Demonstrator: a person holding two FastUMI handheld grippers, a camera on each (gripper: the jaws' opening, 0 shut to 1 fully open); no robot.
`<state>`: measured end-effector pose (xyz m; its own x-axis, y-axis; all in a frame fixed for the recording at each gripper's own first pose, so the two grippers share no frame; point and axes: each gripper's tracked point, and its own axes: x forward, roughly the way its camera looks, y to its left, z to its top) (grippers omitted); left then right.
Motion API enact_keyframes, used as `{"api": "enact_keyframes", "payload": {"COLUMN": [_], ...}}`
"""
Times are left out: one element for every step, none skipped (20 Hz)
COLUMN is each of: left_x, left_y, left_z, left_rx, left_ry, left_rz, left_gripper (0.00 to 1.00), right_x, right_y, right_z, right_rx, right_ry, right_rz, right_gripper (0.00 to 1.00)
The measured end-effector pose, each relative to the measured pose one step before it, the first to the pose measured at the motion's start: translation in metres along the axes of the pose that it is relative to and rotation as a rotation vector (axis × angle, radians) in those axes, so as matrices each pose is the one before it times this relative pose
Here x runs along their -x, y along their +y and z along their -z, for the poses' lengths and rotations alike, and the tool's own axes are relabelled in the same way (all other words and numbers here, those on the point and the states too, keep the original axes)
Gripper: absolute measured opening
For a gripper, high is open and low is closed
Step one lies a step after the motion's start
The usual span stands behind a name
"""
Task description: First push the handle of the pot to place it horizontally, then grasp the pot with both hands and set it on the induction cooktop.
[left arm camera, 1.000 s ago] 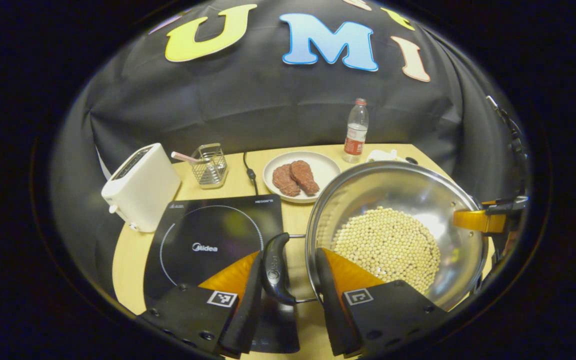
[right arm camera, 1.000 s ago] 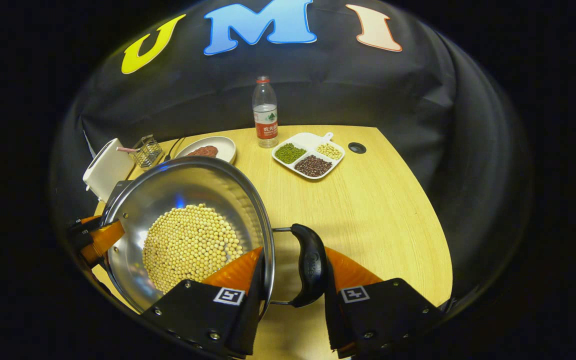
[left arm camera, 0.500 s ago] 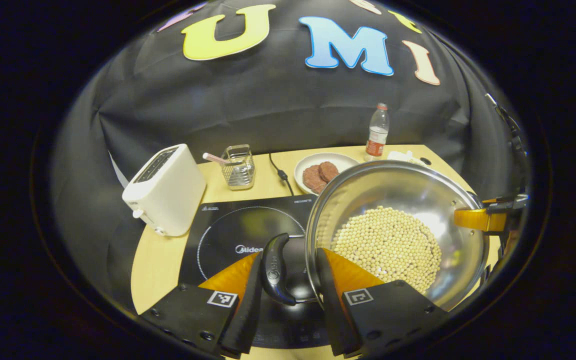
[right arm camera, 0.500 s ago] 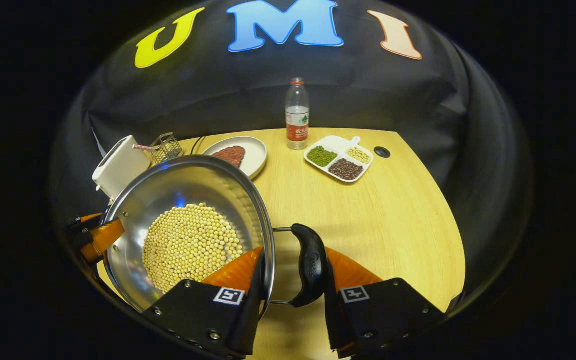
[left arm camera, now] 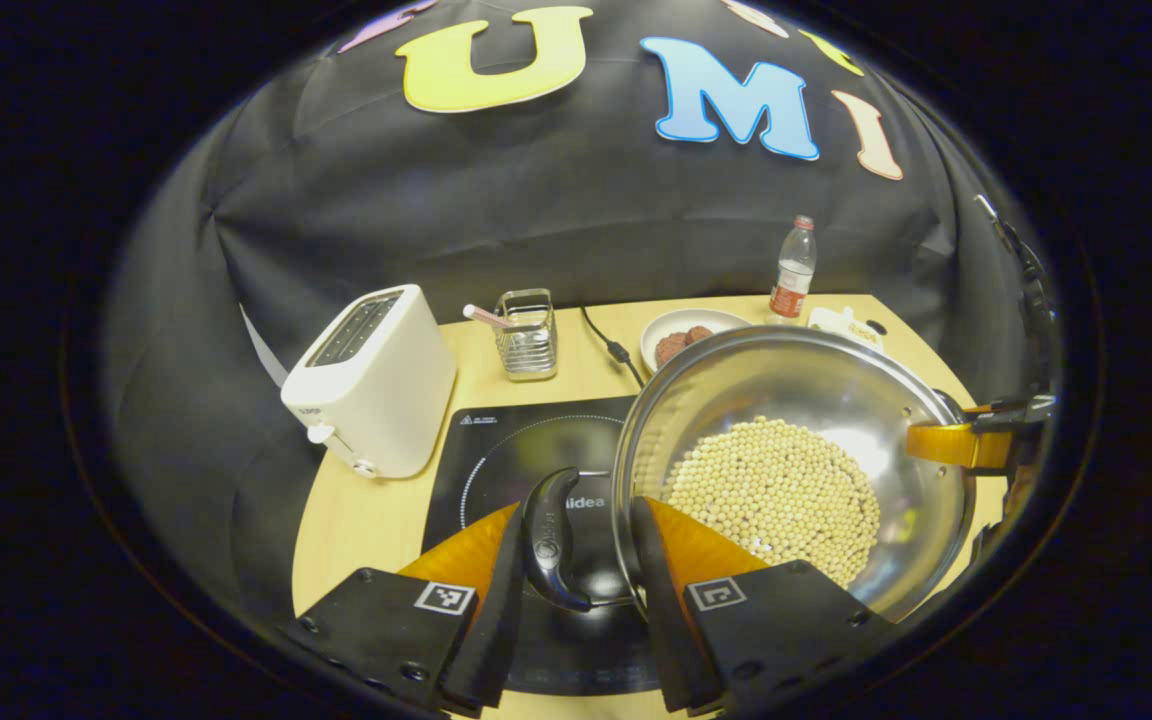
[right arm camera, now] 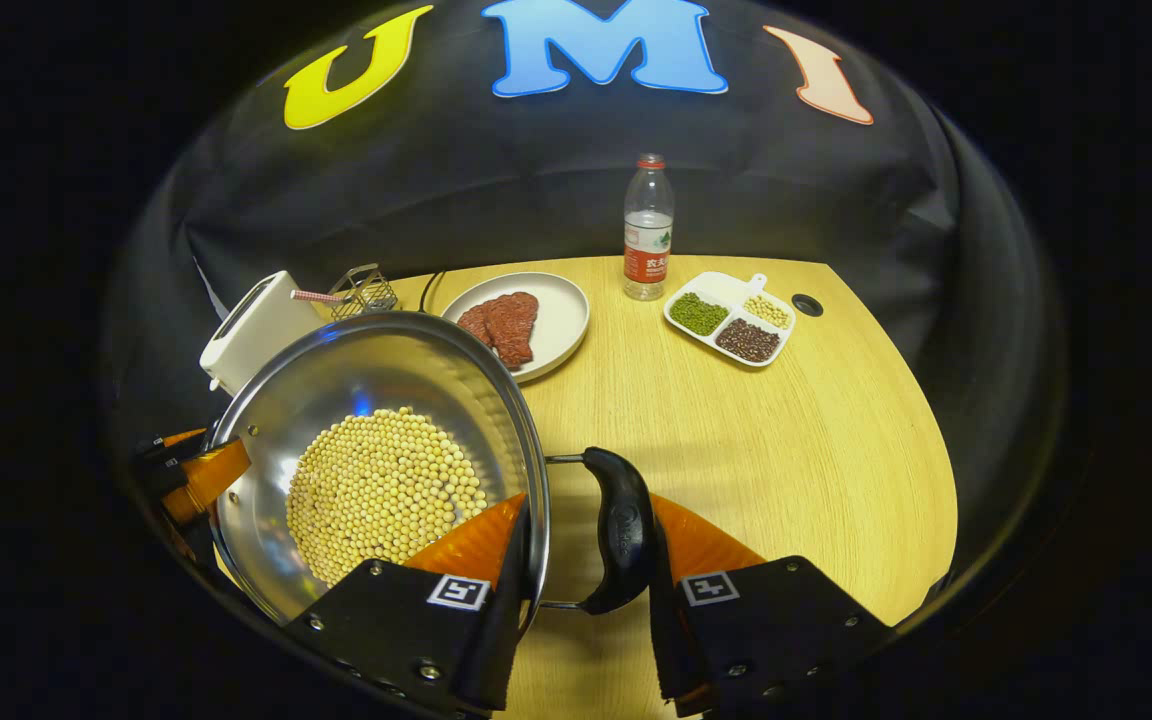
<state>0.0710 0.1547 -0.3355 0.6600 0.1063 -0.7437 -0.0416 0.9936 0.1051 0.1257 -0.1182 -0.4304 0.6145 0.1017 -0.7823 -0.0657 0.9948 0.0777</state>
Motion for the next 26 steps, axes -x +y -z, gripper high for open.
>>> {"api": "enact_keyframes", "payload": {"left_x": [0.00016, 0.00072, 0.00024, 0.00003, -0.00112, -0.00055, -0.00224, -0.00144, -0.00249, -0.00197, -0.00273, -0.00165, -0.00158, -0.00332, -0.00428, -0.00315, -0.00364, -0.00423, -0.00470, -0.00419, -0.00208, -0.00125, -0.00201, -0.00289, -0.00053, -0.00166], "left_y": [0.00524, 0.00455, 0.00590, 0.00460, 0.00544, 0.00573, 0.00560, 0.00587, 0.00641, 0.00472, 0.00488, 0.00637, 0.00642, 0.00543, 0.00446, 0.00643, 0.00663, 0.00533, 0.00604, 0.00618, 0.00593, 0.00526, 0.00475, 0.00344, 0.00388, 0.00320], "left_z": [0.00018, 0.00107, -0.00105, 0.00243, 0.00046, 0.00053, -0.00100, 0.00073, -0.00128, -0.00002, -0.00133, -0.00291, -0.00309, -0.00187, -0.00166, 0.00143, -0.00196, 0.00029, -0.00075, 0.00060, 0.00060, -0.00075, 0.00044, -0.00053, -0.00036, 0.00024], "left_rx": [0.00530, 0.00194, -0.00086, 0.00318, 0.00757, 0.00336, 0.00046, 0.00016, 0.00056, 0.00171, -0.00099, -0.00430, -0.00349, -0.00053, 0.00274, 0.00302, 0.00303, 0.00473, 0.00514, 0.00744, 0.00760, 0.00426, -0.00111, -0.00368, -0.00144, 0.00049], "left_ry": [0.00028, 0.00105, -0.00088, -0.00100, -0.00183, -0.00031, -0.00012, 0.00011, 0.00174, 0.00192, 0.00188, 0.00270, 0.00205, -0.00012, 0.00304, 0.00192, -0.00082, 0.00133, 0.00048, 0.00304, 0.00349, -0.00026, -0.00245, -0.00074, 0.00045, -0.00005], "left_rz": [-0.00092, -0.00091, -0.00155, -0.00121, -0.00031, 0.00002, -0.00147, -0.00154, 0.00029, 0.00125, 0.00128, 0.00031, -0.00003, -0.00070, 0.00046, -0.00088, -0.00174, -0.00246, -0.00338, -0.00471, -0.00413, -0.00331, -0.00207, -0.00261, -0.00143, -0.00004], "left_gripper": [0.63, 0.63, 0.63, 0.63, 0.63, 0.63, 0.63, 0.63, 0.60, 0.63, 0.60, 0.63, 0.60, 0.60, 0.63, 0.60, 0.60, 0.60, 0.60, 0.63, 0.63, 0.63, 0.60, 0.63, 0.60, 0.60], "right_x": [-0.00020, -0.00022, 0.00149, -0.00055, -0.00045, -0.00073, -0.00020, 0.00063, 0.00004, 0.00015, 0.00046, -0.00036, -0.00013, 0.00034, -0.00017, 0.00069, 0.00066, -0.00012, -0.00021, 0.00021, 0.00124, -0.00037, -0.00017, -0.00070, 0.00018, -0.00074], "right_y": [0.00015, 0.00043, -0.00083, -0.00050, -0.00016, 0.00023, 0.00050, -0.00053, -0.00085, 0.00091, -0.00015, 0.00068, -0.00060, 0.00063, -0.00004, 0.00078, -0.00043, -0.00040, -0.00001, 0.00014, -0.00049, -0.00053, -0.00109, 0.00058, -0.00039, 0.00062], "right_z": [-0.00133, -0.00010, -0.00143, 0.00027, -0.00012, -0.00038, -0.00040, 0.00049, -0.00101, 0.00040, -0.00051, 0.00152, -0.00025, 0.00075, 0.00045, 0.00070, 0.00034, -0.00116, 0.00024, 0.00021, -0.00040, -0.00191, -0.00168, 0.00175, 0.00073, 0.00112], "right_rx": [0.00091, 0.00262, 0.00372, 0.00283, 0.00156, 0.00036, 0.00261, 0.00186, 0.00024, -0.00286, -0.00335, -0.00216, -0.00320, -0.00238, -0.00156, -0.00274, 0.00236, 0.00408, 0.00193, 0.00095, -0.00055, -0.00207, 0.00030, 0.00136, -0.00097, -0.00374], "right_ry": [0.00034, -0.00024, -0.00082, -0.00136, -0.00125, -0.00219, -0.00065, 0.00116, -0.00060, -0.00026, 0.00109, -0.00032, 0.00000, -0.00032, 0.00256, 0.00461, 0.00402, -0.00067, -0.00106, 0.00330, 0.00298, 0.00125, -0.00234, -0.00033, 0.00347, 0.00407], "right_rz": [-0.00079, 0.00251, 0.00017, -0.00114, -0.00298, -0.00173, -0.00093, 0.00114, 0.00084, 0.00052, -0.00020, 0.00042, 0.00173, 0.00076, 0.00081, 0.00036, 0.00036, -0.00098, -0.00092, -0.00197, -0.00202, -0.00133, -0.00099, -0.00115, -0.00098, 0.00069], "right_gripper": [0.55, 0.55, 0.55, 0.55, 0.55, 0.55, 0.55, 0.55, 0.55, 0.55, 0.55, 0.55, 0.55, 0.55, 0.55, 0.55, 0.55, 0.55, 0.55, 0.55, 0.55, 0.55, 0.55, 0.55, 0.55, 0.55]}}
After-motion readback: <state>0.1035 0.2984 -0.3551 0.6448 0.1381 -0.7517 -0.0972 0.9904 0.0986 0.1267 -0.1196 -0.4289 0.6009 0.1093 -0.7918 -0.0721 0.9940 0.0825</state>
